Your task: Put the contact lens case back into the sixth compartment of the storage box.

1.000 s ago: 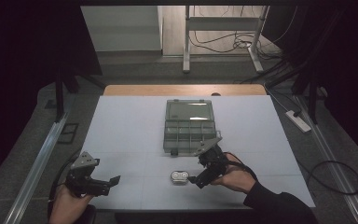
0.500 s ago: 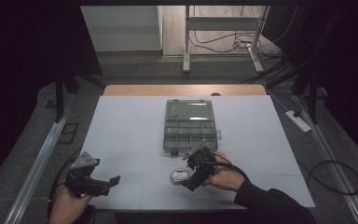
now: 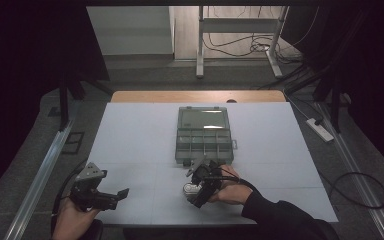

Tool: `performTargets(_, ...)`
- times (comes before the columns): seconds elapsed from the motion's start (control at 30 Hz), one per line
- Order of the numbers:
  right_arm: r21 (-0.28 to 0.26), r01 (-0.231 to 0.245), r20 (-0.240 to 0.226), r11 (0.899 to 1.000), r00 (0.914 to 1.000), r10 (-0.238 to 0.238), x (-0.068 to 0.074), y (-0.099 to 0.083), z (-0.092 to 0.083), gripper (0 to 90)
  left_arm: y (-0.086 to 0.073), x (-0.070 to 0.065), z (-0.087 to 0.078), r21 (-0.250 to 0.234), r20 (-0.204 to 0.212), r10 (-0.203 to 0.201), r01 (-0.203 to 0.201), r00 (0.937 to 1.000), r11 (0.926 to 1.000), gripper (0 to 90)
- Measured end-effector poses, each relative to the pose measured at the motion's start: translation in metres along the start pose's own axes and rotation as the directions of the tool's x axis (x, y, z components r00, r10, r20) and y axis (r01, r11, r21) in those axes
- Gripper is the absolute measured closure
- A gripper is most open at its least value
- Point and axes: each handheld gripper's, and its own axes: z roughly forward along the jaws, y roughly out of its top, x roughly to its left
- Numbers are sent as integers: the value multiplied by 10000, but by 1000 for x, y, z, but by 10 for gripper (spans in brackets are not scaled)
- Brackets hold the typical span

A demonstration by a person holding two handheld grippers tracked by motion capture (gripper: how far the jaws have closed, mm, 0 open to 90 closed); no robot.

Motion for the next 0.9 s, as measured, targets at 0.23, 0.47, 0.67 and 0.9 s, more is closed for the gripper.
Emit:
performTargets(0.23,264,71,38,9996,10000,-72,0,1,8,0,0,0,0,8,12,17,-17,10000,10000,0)
performTargets(0.47,607,315,171,9977,9993,-326,2,0,15,21,0,0,0,14,15,26,-26,10000,10000,0)
performTargets(0.67,427,554,-352,9976,9979,-539,4,1,12,199,0,0,0,24,18,36,-37,10000,10000,0)
performTargets(0.9,196,879,-489,9959,9950,-869,5,2,7,448,0,-1,1,40,12,39,-39,10000,10000,0)
